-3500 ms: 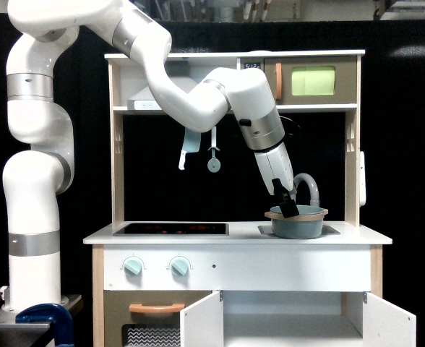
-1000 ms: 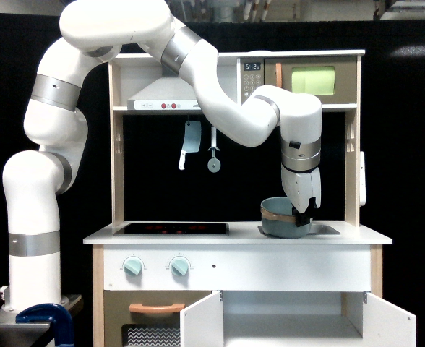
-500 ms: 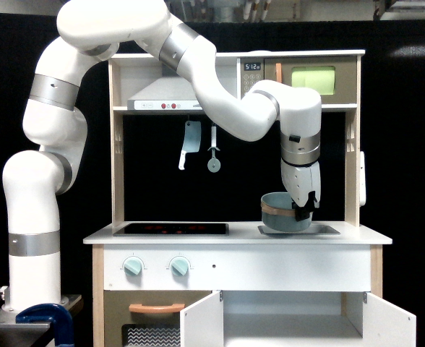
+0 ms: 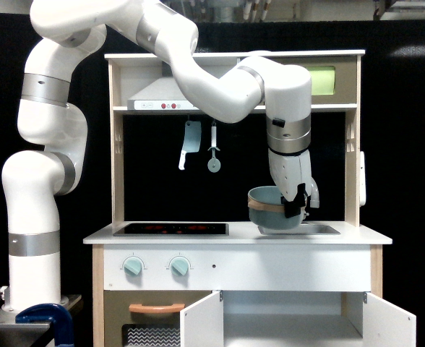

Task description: Put the bowl inside the kitchen cabinet

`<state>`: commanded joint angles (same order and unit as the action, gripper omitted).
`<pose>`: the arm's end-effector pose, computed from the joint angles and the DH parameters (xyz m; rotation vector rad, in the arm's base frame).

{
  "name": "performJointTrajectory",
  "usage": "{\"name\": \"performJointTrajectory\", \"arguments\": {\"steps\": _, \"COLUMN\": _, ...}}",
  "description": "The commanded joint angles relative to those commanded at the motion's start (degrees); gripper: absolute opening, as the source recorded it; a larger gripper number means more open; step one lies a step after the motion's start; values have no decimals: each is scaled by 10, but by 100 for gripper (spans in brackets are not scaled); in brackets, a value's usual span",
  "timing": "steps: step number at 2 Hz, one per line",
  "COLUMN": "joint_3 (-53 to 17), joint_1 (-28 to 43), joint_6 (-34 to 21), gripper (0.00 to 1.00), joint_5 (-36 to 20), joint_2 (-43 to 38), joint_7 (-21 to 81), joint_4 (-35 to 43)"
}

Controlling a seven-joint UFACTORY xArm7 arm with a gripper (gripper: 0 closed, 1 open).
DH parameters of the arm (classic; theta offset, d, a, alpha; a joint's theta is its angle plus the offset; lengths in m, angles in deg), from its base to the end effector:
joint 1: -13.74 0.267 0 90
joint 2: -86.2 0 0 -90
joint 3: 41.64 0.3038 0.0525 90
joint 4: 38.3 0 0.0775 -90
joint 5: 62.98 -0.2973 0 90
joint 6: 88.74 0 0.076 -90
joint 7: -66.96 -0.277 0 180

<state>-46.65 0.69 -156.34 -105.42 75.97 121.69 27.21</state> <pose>0.4686 0.0082 0.2110 -2.4758 -0.3386 -0.2775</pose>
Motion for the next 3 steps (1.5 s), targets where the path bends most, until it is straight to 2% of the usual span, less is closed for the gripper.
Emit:
{"name": "performJointTrajectory", "arguments": {"steps": 1, "joint_3": -41, "joint_1": -82, "joint_6": 15, "gripper": 0, "joint_5": -1, "joint_2": -66, "joint_7": 167, "joint_4": -48}}
{"name": "performJointTrajectory", "arguments": {"steps": 2, "joint_3": 6, "joint_1": -92, "joint_6": 117, "gripper": 0, "joint_5": -67, "joint_2": -213, "joint_7": 242, "joint_4": -19}}
{"name": "performJointTrajectory", "arguments": {"steps": 3, "joint_3": 95, "joint_1": -33, "joint_6": 232, "gripper": 0, "joint_5": -125, "joint_2": -331, "joint_7": 199, "joint_4": 55}}
